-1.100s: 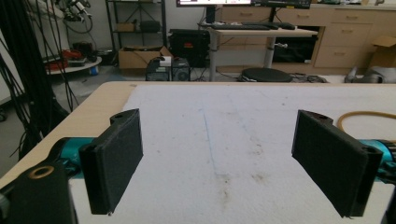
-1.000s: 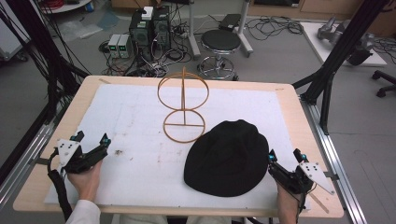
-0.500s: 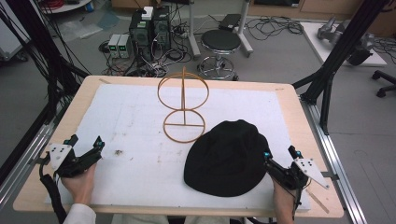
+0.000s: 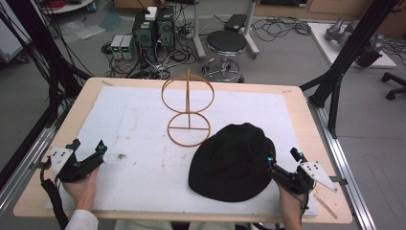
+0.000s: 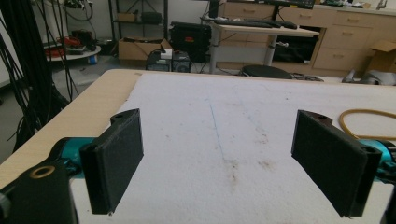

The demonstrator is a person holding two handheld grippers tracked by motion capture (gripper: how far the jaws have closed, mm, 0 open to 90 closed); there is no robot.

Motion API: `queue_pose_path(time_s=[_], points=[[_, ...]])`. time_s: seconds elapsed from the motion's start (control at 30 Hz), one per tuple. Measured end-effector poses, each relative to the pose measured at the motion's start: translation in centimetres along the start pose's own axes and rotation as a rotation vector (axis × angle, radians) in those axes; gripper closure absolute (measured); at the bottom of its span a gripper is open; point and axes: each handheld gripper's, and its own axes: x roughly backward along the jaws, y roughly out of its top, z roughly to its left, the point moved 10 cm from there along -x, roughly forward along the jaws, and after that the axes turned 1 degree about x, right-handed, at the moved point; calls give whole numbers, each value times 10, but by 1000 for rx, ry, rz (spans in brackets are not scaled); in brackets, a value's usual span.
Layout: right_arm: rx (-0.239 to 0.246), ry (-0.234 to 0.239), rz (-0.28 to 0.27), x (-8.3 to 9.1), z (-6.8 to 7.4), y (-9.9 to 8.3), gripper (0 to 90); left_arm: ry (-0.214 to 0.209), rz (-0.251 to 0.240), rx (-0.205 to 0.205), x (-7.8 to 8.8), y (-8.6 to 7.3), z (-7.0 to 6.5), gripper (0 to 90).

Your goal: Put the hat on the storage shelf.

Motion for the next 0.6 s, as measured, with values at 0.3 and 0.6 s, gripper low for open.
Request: queue_pose_path(time_s=[0.3, 0.6], points=[[-18, 92, -20, 1, 12, 13, 109, -25, -10, -24, 0, 1, -10, 177], [22, 188, -23, 3, 33, 25, 109, -31, -14, -21, -1, 2, -10, 181]])
